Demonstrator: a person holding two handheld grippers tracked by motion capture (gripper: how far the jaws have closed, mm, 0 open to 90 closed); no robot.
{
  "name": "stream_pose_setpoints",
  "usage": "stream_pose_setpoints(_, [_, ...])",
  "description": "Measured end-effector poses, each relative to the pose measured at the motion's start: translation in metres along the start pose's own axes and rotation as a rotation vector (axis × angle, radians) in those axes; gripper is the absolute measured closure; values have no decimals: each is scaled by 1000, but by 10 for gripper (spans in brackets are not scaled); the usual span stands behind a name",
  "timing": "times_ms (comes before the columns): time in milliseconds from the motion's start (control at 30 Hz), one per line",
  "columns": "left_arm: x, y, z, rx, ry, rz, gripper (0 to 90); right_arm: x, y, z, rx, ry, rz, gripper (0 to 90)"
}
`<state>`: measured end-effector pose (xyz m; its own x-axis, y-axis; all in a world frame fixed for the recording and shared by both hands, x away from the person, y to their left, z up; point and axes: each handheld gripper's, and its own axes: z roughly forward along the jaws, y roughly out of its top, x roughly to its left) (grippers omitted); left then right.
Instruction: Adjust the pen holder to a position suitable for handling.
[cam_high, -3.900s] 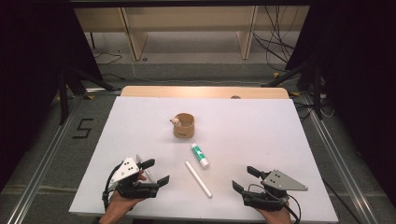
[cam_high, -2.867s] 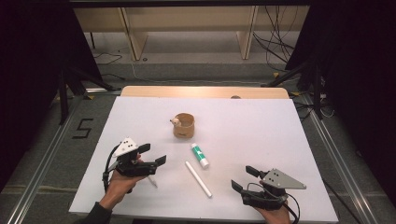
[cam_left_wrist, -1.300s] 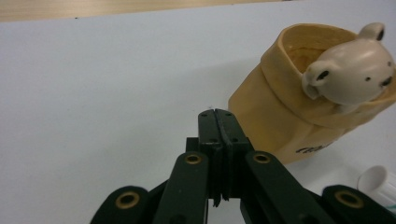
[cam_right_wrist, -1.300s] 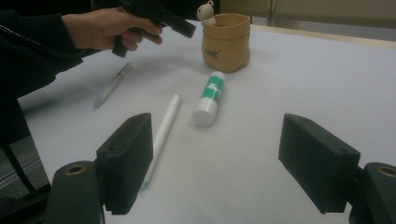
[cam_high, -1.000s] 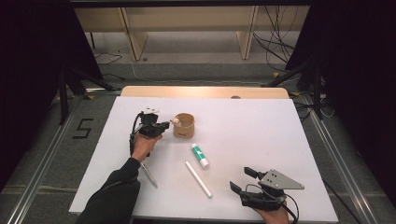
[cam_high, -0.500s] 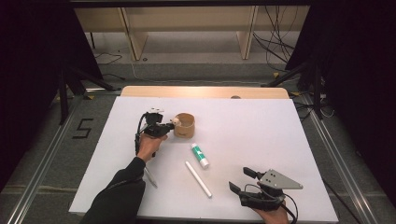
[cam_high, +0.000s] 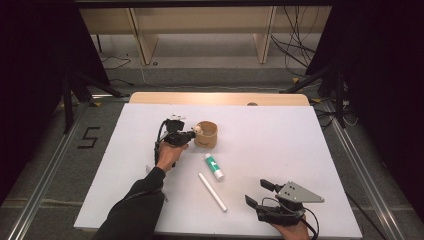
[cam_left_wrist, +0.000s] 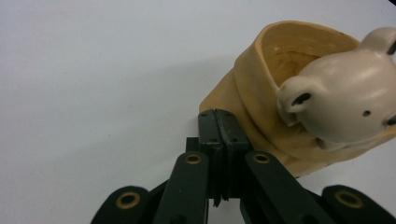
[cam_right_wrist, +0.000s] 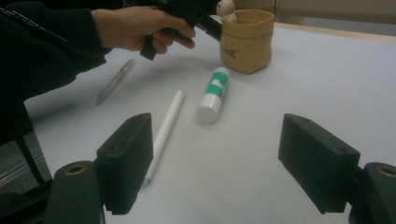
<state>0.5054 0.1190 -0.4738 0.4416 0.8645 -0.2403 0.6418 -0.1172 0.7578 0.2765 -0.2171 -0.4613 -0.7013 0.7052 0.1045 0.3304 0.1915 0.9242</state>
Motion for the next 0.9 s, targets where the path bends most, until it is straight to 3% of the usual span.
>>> stream_pose_setpoints(900, [-30,9,19,15,-41,29,890,1,-1,1,11,8,-2,272])
